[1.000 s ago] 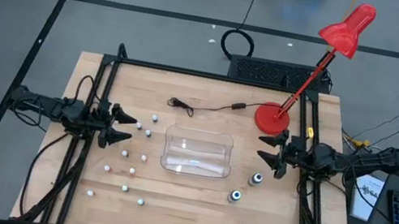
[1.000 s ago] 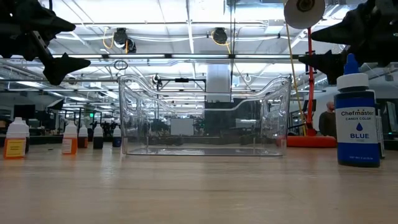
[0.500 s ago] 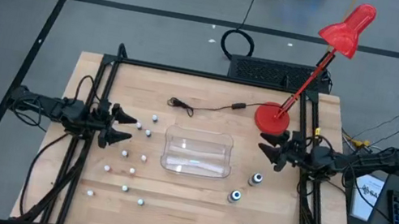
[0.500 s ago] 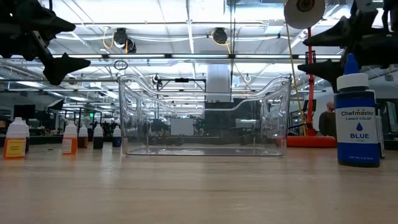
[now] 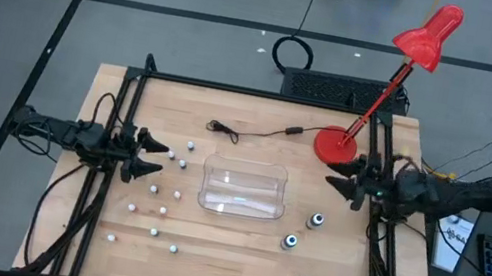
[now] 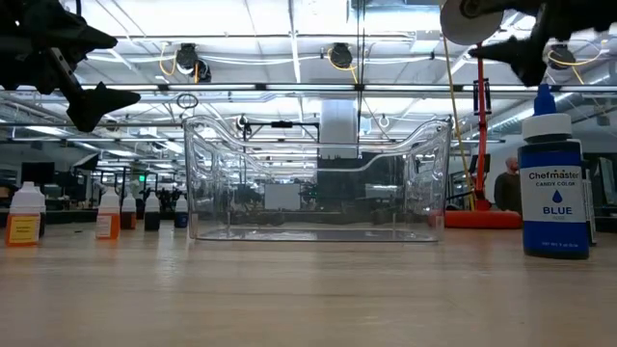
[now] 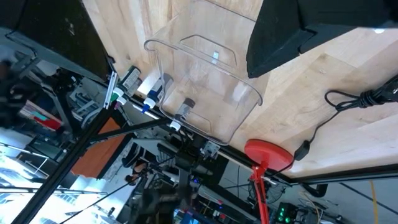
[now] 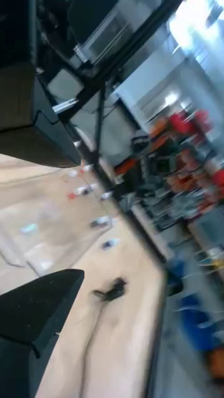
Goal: Pick & Place food coloring
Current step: Put the large black food coloring bottle into the transparent bin
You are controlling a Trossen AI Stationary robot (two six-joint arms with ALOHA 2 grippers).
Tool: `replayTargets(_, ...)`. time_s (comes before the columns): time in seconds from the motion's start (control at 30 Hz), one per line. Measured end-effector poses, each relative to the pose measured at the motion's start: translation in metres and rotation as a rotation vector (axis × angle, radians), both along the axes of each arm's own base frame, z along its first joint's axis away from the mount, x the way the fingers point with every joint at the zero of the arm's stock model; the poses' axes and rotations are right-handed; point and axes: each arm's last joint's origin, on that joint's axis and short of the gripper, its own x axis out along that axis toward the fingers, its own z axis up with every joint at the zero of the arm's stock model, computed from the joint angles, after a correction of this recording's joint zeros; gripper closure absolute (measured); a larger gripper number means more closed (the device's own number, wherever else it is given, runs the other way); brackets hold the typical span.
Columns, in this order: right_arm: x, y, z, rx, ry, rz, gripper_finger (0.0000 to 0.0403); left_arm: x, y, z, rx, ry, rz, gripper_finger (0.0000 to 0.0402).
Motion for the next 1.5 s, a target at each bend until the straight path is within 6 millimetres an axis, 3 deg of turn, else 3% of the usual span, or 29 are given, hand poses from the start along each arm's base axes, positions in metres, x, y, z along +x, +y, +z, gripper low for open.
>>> replayTargets(0.2, 0.032, 0.011, 0.074, 0.113, 0.408, -0.011, 0.0159, 0.000, 0.000, 0.000, 0.000, 0.001, 0.000, 0.0023)
replayTargets(0.27, 0.051, 0.017, 0.084, 0.156, 0.572, -0.003, 0.0162, 0.000, 0.000, 0.000, 0.000, 0.001, 0.000, 0.0023)
replayTargets(0.4, 0.088, 0.028, 0.082, 0.249, 0.862, -0.021, 0.0167, 0.000, 0.000, 0.000, 0.000, 0.002, 0.000, 0.0023)
replayTargets(0.6, 0.121, 0.039, 0.046, 0.313, 1.158, -0.014, 0.0170, 0.000, 0.000, 0.000, 0.000, 0.002, 0.000, 0.0023)
replayTargets(0.8, 0.129, 0.043, 0.014, 0.287, 1.295, -0.050, 0.0170, 0.000, 0.000, 0.000, 0.001, 0.003, 0.000, 0.0023)
replayTargets(1.27, 0.111, 0.049, -0.035, 0.324, 1.392, -0.102, 0.0170, 0.000, 0.000, 0.000, 0.001, 0.002, 0.000, 0.0023)
replayTargets(1.5, 0.110, 0.049, -0.046, 0.344, 1.381, -0.093, 0.0170, 0.000, 0.000, 0.000, 0.001, 0.003, 0.000, 0.0023)
